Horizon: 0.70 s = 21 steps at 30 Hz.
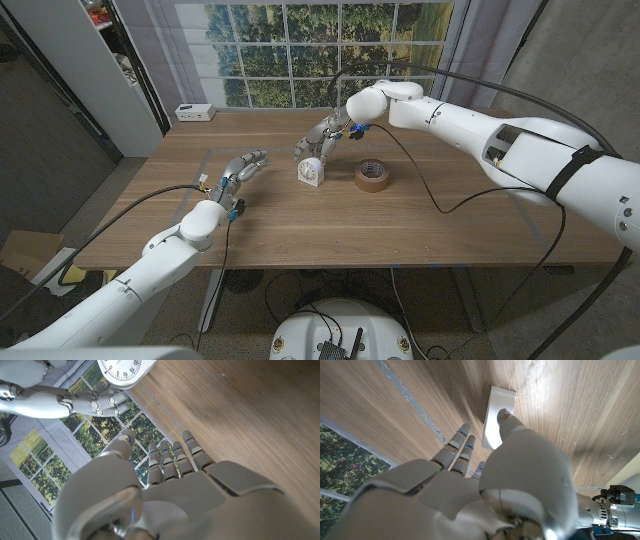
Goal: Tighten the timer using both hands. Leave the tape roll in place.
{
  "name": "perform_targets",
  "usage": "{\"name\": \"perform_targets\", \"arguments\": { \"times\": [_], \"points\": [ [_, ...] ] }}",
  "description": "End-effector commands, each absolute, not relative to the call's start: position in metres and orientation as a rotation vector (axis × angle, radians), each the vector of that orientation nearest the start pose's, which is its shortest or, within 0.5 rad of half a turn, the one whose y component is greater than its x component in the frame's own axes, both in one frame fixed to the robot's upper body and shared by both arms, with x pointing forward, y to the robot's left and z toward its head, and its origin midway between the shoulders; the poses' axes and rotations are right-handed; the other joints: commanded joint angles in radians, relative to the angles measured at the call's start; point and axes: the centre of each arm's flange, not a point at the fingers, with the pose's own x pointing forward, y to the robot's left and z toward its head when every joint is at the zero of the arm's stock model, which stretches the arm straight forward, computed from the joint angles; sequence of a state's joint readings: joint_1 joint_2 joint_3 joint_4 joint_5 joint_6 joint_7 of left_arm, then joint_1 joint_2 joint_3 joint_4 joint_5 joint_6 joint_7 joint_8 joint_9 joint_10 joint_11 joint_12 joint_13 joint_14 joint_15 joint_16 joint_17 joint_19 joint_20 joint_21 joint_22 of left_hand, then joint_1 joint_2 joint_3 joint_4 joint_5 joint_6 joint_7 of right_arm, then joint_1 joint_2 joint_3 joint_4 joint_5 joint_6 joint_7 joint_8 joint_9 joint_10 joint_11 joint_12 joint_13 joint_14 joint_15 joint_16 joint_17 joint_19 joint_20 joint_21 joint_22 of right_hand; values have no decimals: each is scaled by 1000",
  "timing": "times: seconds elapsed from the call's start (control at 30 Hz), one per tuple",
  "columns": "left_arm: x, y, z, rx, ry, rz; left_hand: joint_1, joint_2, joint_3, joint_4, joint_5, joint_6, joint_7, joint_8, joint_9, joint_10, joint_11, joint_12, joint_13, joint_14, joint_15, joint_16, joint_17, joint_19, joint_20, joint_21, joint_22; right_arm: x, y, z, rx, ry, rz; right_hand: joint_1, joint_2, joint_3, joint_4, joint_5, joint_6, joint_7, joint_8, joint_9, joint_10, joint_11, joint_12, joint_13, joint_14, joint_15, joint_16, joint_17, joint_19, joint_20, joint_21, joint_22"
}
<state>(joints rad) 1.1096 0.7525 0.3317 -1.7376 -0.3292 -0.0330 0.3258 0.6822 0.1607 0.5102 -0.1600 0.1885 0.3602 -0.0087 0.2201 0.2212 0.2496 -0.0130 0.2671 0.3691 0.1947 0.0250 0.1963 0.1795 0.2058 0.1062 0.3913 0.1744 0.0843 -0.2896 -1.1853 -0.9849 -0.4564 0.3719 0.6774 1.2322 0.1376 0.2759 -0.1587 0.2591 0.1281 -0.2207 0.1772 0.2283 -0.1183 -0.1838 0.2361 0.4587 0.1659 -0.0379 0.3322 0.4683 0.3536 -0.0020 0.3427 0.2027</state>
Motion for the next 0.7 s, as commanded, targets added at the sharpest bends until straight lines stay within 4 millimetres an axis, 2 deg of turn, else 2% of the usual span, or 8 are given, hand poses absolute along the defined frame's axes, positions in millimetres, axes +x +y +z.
{"name": "perform_targets", "arguments": {
  "times": [0.03, 0.33, 0.7],
  "points": [
    [576, 309, -61, 379, -532, 47, 9, 1, -4, 4, 5, 7, -12, 5, 1, 3, -7, 3, 5, -2, -5, 0, 3, 3, 11, -5, 6, 642, 7, 117, -2084, -542, 869, 20, 5, 5, -5, -1, -24, -1, -2, -2, -8, -15, -9, -5, -6, -1, -7, 0, -11, 5, 6, 4],
    [572, 312, -64, 378, -535, 51, 11, 3, -8, 6, 5, 14, -18, 6, 2, 0, -15, 2, 6, -6, -4, 1, 4, 0, 21, -9, 8, 644, 15, 106, -2128, -520, 854, 31, 6, 7, -3, -2, -74, -1, -3, -9, -47, -16, -29, -17, 18, 3, -5, -7, 5, 8, 20, 7],
    [568, 314, -65, 379, -532, 52, 12, 4, -12, 9, 5, 14, -24, 5, 3, -8, -15, -1, 8, -9, -2, 1, 6, -1, 25, -13, 9, 648, 13, 110, -2076, -496, 813, 16, 4, 4, 9, -3, -126, -1, -3, -14, -45, -5, -28, -29, 49, -4, -8, -18, 22, 10, 34, 8]
  ]
}}
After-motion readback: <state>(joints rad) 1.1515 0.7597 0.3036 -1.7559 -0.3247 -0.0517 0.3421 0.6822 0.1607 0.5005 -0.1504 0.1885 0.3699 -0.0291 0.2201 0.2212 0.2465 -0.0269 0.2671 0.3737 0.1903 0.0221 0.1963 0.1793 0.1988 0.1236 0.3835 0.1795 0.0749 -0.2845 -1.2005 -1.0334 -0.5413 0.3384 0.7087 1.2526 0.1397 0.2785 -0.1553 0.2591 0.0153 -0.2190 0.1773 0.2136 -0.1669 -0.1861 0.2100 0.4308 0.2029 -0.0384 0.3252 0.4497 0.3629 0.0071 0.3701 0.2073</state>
